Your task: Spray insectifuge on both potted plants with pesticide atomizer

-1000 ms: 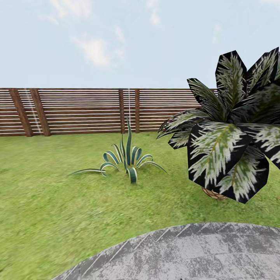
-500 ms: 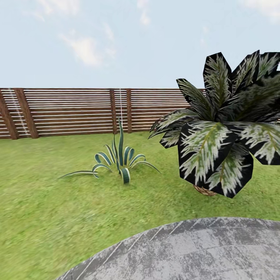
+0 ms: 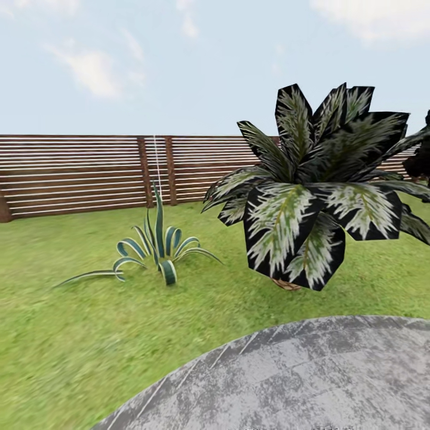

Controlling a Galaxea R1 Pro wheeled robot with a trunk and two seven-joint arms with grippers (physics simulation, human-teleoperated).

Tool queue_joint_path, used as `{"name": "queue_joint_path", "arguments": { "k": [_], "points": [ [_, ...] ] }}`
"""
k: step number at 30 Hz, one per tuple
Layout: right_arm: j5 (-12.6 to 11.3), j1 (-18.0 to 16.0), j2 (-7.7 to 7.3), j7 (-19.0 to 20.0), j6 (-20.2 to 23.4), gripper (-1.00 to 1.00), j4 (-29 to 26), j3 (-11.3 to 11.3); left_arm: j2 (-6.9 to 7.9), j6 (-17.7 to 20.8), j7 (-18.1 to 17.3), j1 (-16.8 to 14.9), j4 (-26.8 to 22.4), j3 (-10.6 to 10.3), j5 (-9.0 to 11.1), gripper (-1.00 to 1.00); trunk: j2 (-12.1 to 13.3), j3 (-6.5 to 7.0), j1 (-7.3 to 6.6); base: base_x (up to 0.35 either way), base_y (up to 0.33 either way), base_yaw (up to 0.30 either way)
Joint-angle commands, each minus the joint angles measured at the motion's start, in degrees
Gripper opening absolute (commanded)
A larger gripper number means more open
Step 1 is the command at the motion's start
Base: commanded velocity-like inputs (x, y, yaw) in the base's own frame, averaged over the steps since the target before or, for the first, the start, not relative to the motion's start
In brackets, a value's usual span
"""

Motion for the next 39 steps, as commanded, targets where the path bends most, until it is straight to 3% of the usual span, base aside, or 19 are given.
{"name": "queue_joint_path", "arguments": {
  "k": [1, 22, 39],
  "points": [
    [0.02, -0.05, -0.03, -0.12, -0.16, 1.00, 0.06, 0.04, 0.02, -0.19, -0.04, 0.02, 0.02, -0.08, -0.16, 1.00, -0.03, -0.09, 0.00, 0.000, 0.000, -0.299],
    [-0.06, -0.05, -0.06, -0.13, -0.13, 1.00, 1.42, 0.00, 0.37, -0.19, 0.02, 0.19, 0.03, 0.04, -0.13, 1.00, -0.03, -0.82, 0.00, -0.043, 0.082, -0.296],
    [-0.07, -0.05, -0.15, -0.20, -0.14, 1.00, 1.57, -0.20, 0.28, -0.19, 0.13, 0.19, 0.37, 0.54, 0.27, 1.00, -6.85, -4.48, 3.73, 0.000, 0.000, -0.294]
  ]
}}
